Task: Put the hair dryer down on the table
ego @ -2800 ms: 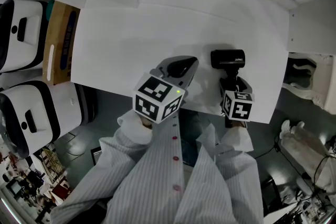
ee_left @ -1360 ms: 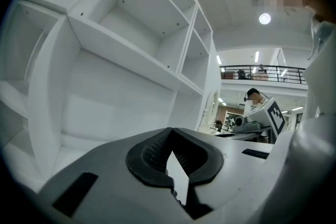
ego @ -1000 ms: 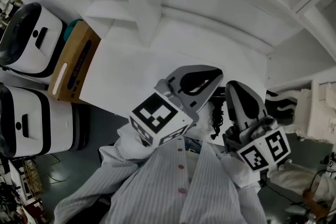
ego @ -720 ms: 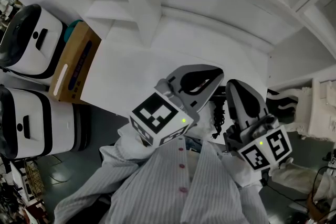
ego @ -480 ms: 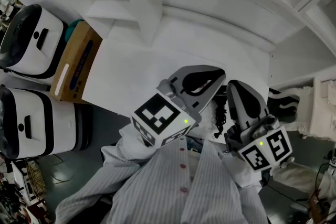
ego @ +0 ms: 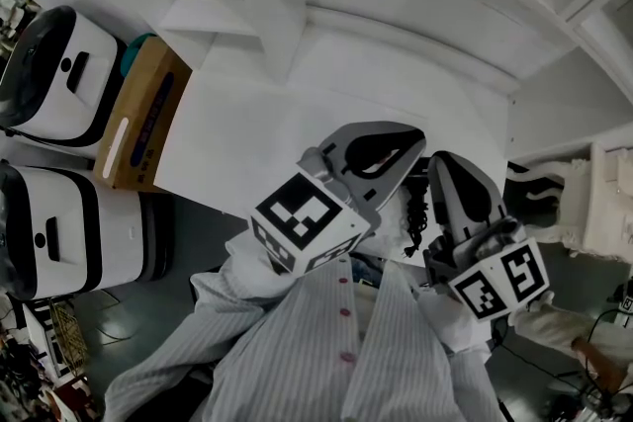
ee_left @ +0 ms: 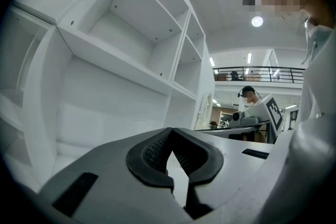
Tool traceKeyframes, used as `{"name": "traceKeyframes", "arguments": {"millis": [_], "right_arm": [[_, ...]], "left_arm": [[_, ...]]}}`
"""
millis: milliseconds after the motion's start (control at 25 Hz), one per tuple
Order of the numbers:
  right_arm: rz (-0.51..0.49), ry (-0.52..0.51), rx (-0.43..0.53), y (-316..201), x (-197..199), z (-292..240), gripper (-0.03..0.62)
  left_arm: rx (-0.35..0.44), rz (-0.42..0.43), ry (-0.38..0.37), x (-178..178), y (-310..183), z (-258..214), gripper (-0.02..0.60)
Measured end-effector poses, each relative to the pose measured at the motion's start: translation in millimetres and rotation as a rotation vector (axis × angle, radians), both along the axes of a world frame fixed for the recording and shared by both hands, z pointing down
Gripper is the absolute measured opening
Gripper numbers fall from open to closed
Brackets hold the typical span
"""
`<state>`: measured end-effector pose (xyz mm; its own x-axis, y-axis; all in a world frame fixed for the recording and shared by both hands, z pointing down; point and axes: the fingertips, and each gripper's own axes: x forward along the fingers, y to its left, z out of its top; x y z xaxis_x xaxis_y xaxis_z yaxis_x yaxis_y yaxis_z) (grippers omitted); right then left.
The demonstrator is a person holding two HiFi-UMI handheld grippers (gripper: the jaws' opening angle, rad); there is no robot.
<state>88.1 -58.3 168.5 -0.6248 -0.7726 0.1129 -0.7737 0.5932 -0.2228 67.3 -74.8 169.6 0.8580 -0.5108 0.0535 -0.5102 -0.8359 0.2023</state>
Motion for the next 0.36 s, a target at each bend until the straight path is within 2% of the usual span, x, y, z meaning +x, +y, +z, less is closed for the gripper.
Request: {"name": "traceKeyframes", "arguments": {"millis": [360], "right_arm": [[-0.007, 0.016, -0.002, -2.6, -3.6, 1.1, 0.012]], "left_arm": [[0.0, 0.004, -0.019, -0.5, -2.2, 2.4, 0.011]]}}
